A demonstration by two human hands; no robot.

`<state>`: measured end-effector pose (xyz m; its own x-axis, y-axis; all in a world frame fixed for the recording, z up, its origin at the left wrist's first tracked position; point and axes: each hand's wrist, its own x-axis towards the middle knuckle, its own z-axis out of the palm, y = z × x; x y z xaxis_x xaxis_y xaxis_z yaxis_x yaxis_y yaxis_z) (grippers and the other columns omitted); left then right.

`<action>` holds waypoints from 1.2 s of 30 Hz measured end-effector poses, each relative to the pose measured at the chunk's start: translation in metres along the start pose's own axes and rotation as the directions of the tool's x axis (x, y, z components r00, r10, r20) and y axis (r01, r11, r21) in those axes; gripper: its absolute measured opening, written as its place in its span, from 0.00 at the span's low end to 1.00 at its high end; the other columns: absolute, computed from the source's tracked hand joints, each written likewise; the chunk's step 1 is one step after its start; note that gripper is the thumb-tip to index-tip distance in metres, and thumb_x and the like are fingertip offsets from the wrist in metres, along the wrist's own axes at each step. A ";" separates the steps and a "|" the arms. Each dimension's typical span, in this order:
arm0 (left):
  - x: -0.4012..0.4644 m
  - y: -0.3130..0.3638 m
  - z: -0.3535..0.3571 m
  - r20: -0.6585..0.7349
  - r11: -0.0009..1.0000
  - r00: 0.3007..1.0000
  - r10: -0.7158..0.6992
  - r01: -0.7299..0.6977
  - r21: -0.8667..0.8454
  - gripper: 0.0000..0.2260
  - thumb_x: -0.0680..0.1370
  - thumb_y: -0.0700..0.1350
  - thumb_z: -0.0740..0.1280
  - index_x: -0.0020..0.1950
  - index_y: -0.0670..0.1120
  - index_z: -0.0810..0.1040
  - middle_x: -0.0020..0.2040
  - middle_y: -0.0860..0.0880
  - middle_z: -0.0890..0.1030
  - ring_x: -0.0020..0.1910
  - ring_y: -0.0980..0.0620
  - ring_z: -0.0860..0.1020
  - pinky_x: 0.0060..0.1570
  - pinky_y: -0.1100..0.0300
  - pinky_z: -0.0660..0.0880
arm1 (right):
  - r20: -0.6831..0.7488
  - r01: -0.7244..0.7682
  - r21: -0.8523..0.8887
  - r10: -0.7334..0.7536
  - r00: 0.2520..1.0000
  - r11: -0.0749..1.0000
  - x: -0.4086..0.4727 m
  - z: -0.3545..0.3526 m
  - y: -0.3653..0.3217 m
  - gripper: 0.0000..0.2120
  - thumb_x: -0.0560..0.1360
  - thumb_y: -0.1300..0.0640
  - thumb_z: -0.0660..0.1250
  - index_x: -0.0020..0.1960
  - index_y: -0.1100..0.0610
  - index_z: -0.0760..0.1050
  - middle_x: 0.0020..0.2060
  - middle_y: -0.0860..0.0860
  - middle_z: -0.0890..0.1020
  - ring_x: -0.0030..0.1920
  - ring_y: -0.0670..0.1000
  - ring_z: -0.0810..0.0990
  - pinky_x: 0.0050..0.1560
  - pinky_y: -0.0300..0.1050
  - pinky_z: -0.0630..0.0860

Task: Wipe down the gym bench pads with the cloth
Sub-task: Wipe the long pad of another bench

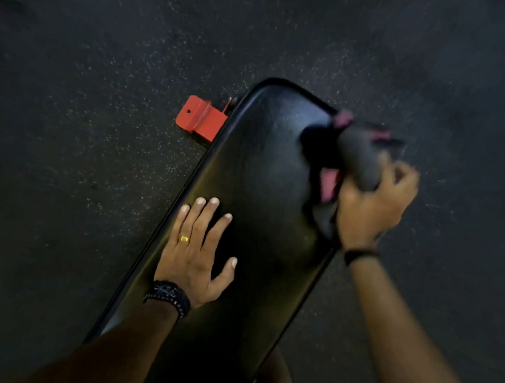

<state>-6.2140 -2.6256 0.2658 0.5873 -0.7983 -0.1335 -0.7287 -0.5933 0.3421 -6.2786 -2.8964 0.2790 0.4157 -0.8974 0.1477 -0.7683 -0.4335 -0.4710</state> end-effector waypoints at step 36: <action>-0.001 -0.003 -0.001 -0.005 1.000 1.000 0.000 0.000 0.018 0.32 0.74 0.58 0.64 0.74 0.44 0.64 0.76 0.39 0.62 0.77 0.40 0.58 0.76 0.42 0.54 | 0.554 0.686 -0.078 -0.541 0.632 0.723 0.078 0.091 -0.158 0.32 0.70 0.27 0.61 0.62 0.48 0.76 0.61 0.53 0.76 0.61 0.60 0.72 0.59 0.58 0.67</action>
<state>-6.2120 -2.6236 0.2661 0.5893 -0.7976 -0.1286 -0.7348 -0.5953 0.3250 -6.0804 -2.8905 0.2857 0.9484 -0.2875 -0.1338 -0.3079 -0.9358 -0.1717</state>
